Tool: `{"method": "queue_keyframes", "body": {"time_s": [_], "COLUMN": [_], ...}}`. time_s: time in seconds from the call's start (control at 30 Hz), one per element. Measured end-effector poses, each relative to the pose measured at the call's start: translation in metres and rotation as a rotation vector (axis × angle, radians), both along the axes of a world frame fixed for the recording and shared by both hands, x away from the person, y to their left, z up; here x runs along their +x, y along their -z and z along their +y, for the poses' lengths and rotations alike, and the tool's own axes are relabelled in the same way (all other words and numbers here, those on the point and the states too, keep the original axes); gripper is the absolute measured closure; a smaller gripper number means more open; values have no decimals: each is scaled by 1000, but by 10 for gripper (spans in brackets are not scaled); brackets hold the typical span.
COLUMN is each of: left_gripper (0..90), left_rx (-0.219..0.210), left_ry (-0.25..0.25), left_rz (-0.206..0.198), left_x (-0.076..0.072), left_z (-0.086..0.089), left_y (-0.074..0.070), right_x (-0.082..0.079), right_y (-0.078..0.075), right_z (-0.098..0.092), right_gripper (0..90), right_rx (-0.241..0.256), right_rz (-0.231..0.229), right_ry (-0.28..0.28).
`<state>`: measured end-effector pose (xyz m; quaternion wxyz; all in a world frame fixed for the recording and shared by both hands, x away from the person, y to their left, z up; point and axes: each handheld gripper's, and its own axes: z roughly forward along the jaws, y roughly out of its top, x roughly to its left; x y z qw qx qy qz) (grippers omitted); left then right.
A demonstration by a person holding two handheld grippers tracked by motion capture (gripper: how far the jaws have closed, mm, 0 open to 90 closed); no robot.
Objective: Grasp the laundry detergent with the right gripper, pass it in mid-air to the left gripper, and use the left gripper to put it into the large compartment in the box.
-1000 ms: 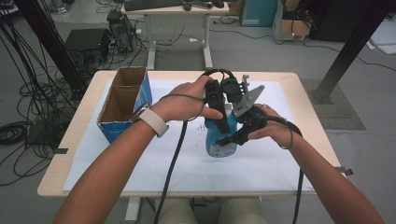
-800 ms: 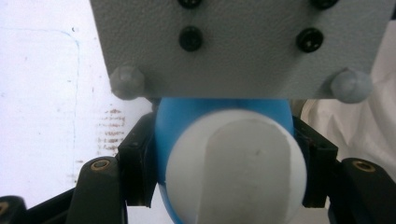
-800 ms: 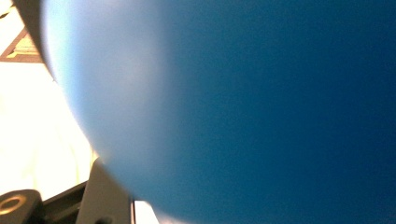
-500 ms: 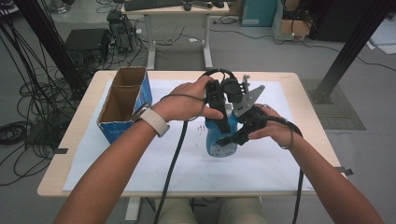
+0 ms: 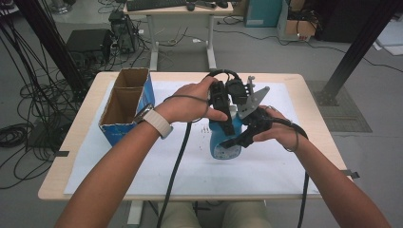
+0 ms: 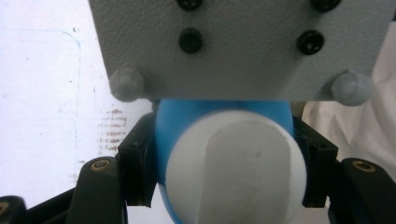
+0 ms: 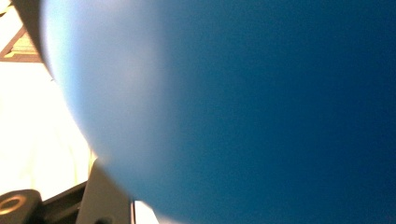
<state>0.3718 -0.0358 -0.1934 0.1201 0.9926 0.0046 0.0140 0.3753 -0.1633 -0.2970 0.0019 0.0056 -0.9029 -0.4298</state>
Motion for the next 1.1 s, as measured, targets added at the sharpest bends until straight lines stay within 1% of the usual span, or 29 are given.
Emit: {"method": "queue_keyframes", "body": {"time_s": [0.27, 0.3, 0.33, 0.43, 0.47, 0.5, 0.53, 0.63, 0.67, 0.7, 0.83, 0.97, 1.1], "left_gripper": [374, 374, 374, 374, 374, 374, 374, 374, 374, 374, 374, 374, 374], "left_rx": [-4, -4, -3, -3, -3, -2, -2, 0, -2, -2, -4, -8, -2], "left_ry": [-1, -1, -3, -2, -2, -2, -3, -6, -5, -4, -7, -9, -5], "left_rz": [-2, -2, -2, -2, -4, -3, -3, -2, -4, -4, -5, -2, 2], "left_x": [0, 0, 0, 0, 0, 0, 0, 0, 0, 0, 0, 0, 1], "left_z": [-1, -1, -1, -1, -1, 0, 0, 0, 0, 1, 1, 2, 2], "left_y": [-1, -1, -1, -2, -2, -2, -2, -2, -2, -2, -2, -1, -1], "right_x": [0, 1, 4, 4, 0, 0, 5, 4, -3, 0, 0, 1, 1], "right_y": [-1, -1, 0, 0, -2, -1, 0, -1, -3, -2, -2, -2, -2], "right_z": [-1, -1, 1, 1, -1, -1, 2, 2, -1, 0, 1, 1, 2], "right_gripper": [434, 434, 434, 434, 434, 434, 434, 434, 434, 434, 434, 434, 434], "right_rx": [4, 13, 41, 41, 3, 9, 43, 38, -26, 1, 0, 0, 0], "right_rz": [-3, -10, -46, -49, -5, -4, -51, -51, 38, -7, -2, -7, -6], "right_ry": [-1, -15, -47, -47, -2, -12, -49, -47, 11, -2, -1, -3, -3]}}
